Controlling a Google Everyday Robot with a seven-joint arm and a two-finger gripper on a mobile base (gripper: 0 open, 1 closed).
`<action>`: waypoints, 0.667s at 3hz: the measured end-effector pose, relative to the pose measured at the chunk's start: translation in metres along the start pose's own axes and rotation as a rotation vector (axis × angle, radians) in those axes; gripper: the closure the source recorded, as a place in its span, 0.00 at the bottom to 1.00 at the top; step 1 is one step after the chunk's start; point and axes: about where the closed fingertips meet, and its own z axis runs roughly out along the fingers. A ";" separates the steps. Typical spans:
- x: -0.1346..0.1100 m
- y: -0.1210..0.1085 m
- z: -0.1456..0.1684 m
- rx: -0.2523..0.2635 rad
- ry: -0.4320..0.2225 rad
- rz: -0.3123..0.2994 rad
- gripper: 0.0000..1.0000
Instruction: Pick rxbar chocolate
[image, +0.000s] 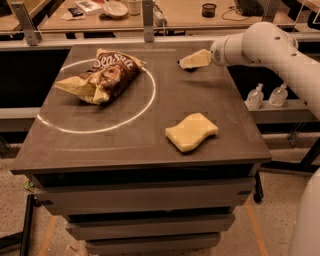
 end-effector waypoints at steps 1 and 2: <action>0.002 -0.009 0.011 -0.026 0.016 -0.024 0.00; 0.005 -0.014 0.025 -0.069 0.035 -0.038 0.00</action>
Offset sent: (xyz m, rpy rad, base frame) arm 0.0424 -0.0119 -0.0166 -0.0307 0.0587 0.1207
